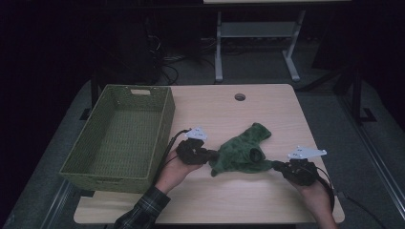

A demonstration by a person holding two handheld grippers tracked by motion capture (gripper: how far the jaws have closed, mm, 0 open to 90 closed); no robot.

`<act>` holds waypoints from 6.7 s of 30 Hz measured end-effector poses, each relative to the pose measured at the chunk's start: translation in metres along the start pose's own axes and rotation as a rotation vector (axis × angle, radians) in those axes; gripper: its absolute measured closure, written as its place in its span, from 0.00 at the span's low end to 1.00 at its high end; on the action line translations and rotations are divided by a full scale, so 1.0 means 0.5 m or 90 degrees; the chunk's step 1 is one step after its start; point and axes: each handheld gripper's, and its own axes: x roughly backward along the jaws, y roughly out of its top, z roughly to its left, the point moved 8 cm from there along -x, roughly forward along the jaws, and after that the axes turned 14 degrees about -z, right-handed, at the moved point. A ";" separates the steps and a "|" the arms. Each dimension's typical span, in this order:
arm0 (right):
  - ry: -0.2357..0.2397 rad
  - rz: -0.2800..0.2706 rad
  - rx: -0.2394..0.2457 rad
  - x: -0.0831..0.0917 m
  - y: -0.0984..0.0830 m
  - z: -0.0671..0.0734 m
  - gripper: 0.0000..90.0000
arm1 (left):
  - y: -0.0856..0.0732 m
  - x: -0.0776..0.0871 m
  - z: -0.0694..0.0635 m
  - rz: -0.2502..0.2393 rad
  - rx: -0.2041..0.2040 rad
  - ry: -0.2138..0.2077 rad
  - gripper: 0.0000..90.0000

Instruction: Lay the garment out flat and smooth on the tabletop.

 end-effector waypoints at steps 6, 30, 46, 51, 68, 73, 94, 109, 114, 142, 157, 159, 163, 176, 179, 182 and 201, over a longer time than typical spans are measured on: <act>-0.009 0.009 -0.005 0.006 -0.009 -0.013 0.95 | -0.043 0.010 0.005 0.041 0.008 0.013 0.91; 0.011 0.012 -0.008 0.007 -0.014 0.000 0.95 | -0.063 -0.039 -0.095 0.073 -0.025 -0.041 0.79; 0.026 0.046 -0.017 0.028 -0.052 0.009 0.91 | -0.114 -0.034 -0.029 0.154 -0.063 0.019 0.95; 0.045 0.006 -0.026 0.037 -0.020 0.010 0.77 | -0.114 -0.035 -0.029 0.149 -0.065 0.016 0.95; 0.085 -0.040 -0.001 -0.039 0.080 0.024 0.96 | -0.114 -0.037 -0.030 0.146 -0.063 0.016 0.97; 0.096 -0.064 0.019 -0.047 0.125 0.024 0.96 | -0.114 -0.038 -0.030 0.147 -0.068 0.019 0.97; 0.128 -0.094 0.090 -0.169 0.302 0.083 0.97 | -0.113 -0.039 -0.028 0.153 -0.078 0.014 1.00; 0.180 -0.044 0.053 -0.335 0.268 0.139 0.97 | -0.114 -0.037 -0.027 0.159 -0.077 0.007 1.00; 0.180 -0.007 0.048 -0.371 0.238 0.152 0.97 | -0.114 -0.036 -0.027 0.165 -0.079 0.006 0.99; 0.105 -0.092 0.009 -0.187 0.253 0.014 0.66 | -0.113 -0.038 -0.028 0.153 -0.070 0.011 0.99; 0.100 -0.026 -0.048 -0.124 0.094 -0.012 0.64 | -0.114 -0.036 -0.026 0.159 -0.067 0.008 0.99; 0.109 -0.009 -0.061 -0.126 0.075 -0.008 0.63 | -0.114 -0.036 -0.026 0.158 -0.063 0.006 0.99; 0.119 0.002 -0.069 -0.135 0.060 0.001 0.62 | -0.100 -0.029 -0.025 0.146 -0.048 0.004 0.81; 0.134 0.036 -0.070 -0.171 0.053 0.015 0.63 | 0.066 -0.021 0.030 0.002 -0.067 0.068 0.58; 0.126 0.036 -0.050 -0.175 0.051 0.014 0.75 | 0.100 -0.039 0.053 -0.011 -0.076 0.085 0.56; 0.120 0.029 -0.031 -0.176 0.054 0.011 0.85 | 0.128 -0.059 0.070 -0.024 -0.070 0.095 0.54; 0.047 -0.061 0.033 -0.106 0.120 -0.027 0.95 | 0.110 -0.091 0.108 0.022 -0.054 0.111 0.95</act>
